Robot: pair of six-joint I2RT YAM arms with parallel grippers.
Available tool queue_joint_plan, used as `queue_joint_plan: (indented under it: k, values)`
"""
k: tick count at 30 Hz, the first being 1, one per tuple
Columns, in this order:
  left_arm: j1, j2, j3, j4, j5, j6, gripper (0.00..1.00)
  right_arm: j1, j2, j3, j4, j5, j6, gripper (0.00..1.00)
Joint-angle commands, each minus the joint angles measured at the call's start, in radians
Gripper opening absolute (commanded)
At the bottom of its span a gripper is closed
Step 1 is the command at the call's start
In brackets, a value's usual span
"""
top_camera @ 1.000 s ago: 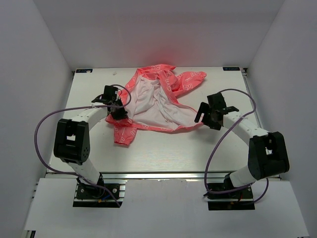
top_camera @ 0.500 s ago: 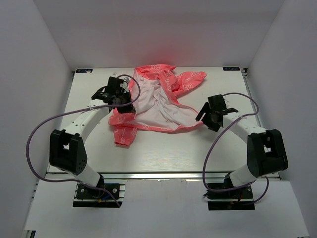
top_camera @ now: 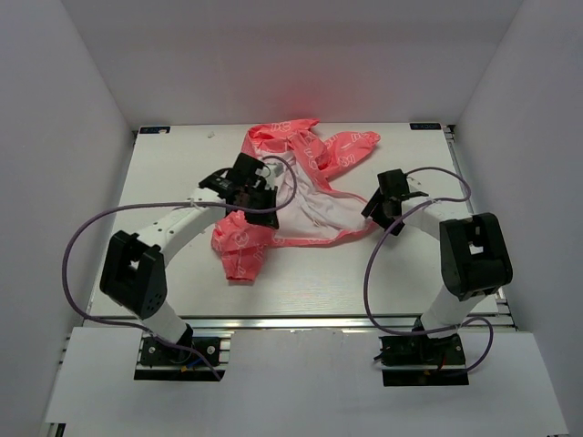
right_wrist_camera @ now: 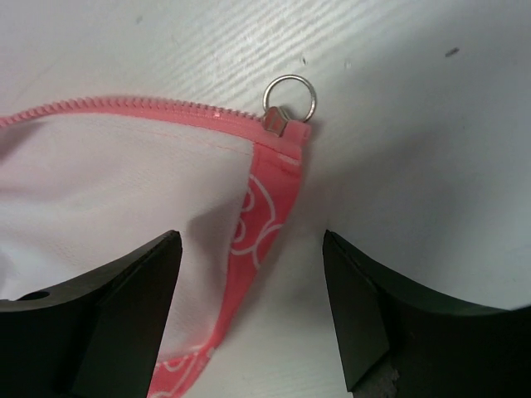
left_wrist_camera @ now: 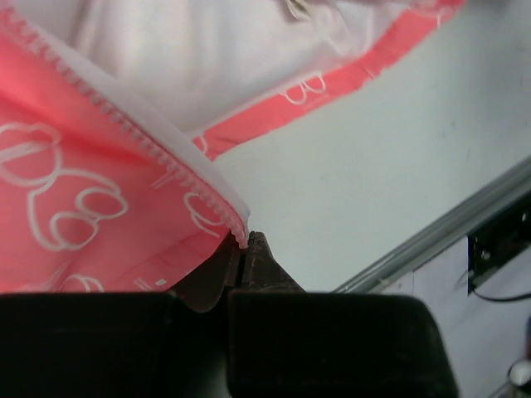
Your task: Zip up the jacket
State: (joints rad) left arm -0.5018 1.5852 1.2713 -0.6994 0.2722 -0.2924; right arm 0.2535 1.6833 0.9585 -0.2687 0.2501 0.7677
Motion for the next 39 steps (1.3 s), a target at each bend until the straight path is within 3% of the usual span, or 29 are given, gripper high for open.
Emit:
queue_joint_plan:
  k: [1,7,8,10,11,12,13,14,19,23,29,33,36,39]
  values:
    - [-0.049,0.041,0.037,0.015,0.102,0.041,0.02,-0.011,0.055,0.031,0.022,0.057,0.015,0.74]
    - [-0.061,0.107,-0.038,0.012,0.126,0.119,0.03,-0.03,0.147,0.101,0.054,0.043,-0.048,0.51]
    - [-0.061,0.117,-0.061,0.009,0.142,0.124,0.03,-0.028,0.15,0.108,0.063,0.037,-0.063,0.42]
    - [-0.061,0.14,-0.091,0.023,0.177,0.125,0.15,-0.028,0.145,0.117,0.077,0.035,-0.123,0.32]
    - [-0.061,0.145,-0.116,0.04,0.185,0.122,0.31,-0.028,0.124,0.12,0.1,0.034,-0.157,0.22]
    - [-0.061,0.151,-0.116,0.04,0.189,0.118,0.65,-0.026,0.109,0.121,0.115,0.028,-0.197,0.18]
    - [-0.061,0.16,-0.113,0.035,0.197,0.107,0.8,-0.026,0.075,0.123,0.132,0.009,-0.297,0.13]
    - [-0.061,0.157,-0.102,0.032,0.202,0.104,0.96,-0.025,0.058,0.132,0.152,-0.033,-0.356,0.0]
    - [-0.061,0.075,-0.047,0.015,0.168,0.041,0.98,0.096,-0.068,0.161,0.146,-0.031,-0.689,0.0]
    - [-0.06,-0.023,0.008,-0.031,0.147,-0.014,0.98,0.257,-0.108,0.192,0.123,0.136,-0.828,0.0]
    - [-0.049,-0.14,0.056,-0.205,-0.086,-0.134,0.98,0.504,-0.14,0.142,0.14,0.19,-1.0,0.0]
    - [0.047,-0.149,0.083,-0.322,-0.218,-0.218,0.98,0.686,-0.171,0.037,0.151,0.166,-1.032,0.0]
    - [0.166,-0.157,0.017,-0.309,-0.177,-0.223,0.98,0.818,-0.169,-0.023,0.109,0.132,-0.961,0.0]
    - [0.19,-0.116,-0.032,-0.26,-0.151,-0.208,0.98,0.897,-0.134,-0.066,0.089,0.138,-0.908,0.0]
